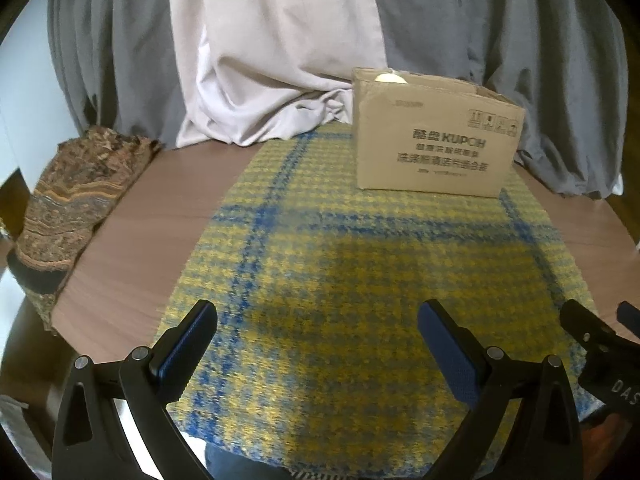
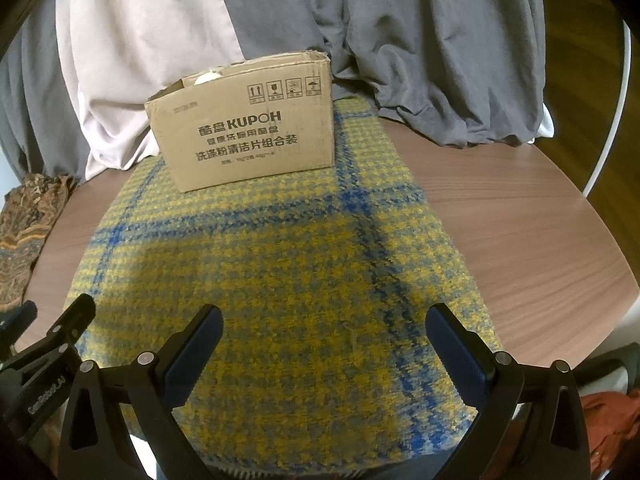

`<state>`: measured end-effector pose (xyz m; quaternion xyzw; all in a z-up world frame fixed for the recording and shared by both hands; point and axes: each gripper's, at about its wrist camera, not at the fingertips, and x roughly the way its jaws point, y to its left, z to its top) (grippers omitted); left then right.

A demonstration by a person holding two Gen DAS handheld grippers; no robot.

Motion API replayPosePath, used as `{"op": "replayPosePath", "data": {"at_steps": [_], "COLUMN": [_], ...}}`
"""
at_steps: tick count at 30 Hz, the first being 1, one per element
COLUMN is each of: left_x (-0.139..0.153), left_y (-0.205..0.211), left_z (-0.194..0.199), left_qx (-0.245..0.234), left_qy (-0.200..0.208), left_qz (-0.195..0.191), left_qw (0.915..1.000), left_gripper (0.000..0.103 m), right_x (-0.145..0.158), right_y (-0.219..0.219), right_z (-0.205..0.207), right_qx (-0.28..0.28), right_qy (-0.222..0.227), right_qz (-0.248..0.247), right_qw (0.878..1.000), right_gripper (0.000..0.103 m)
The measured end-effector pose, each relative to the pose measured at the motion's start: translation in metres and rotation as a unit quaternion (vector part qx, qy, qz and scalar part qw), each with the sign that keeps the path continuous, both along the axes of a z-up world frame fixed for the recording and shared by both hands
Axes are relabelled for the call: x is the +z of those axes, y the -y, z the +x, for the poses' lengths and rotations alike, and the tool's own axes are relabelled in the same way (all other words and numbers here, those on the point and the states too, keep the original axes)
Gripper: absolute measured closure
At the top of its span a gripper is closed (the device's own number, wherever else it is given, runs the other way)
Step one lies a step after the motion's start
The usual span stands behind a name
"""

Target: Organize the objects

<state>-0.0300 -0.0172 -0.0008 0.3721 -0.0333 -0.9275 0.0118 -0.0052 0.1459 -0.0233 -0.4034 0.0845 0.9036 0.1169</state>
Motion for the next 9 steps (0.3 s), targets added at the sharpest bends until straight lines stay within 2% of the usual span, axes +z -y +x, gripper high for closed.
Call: {"op": "replayPosePath", "data": {"at_steps": [9], "left_x": [-0.0014], "left_y": [0.0009], "left_z": [-0.0023], "left_qx": [-0.006], "left_qy": [0.005], "left_qz": [0.004], "left_qw": [1.0000], "left_gripper": [0.001], "right_x": [-0.0007], "right_y": [-0.0001], "right_z": [-0.0007], "right_qx": [-0.002], "right_qy": [0.000], "right_qz": [-0.003], "right_qw": [1.000], "right_gripper": [0.001]}}
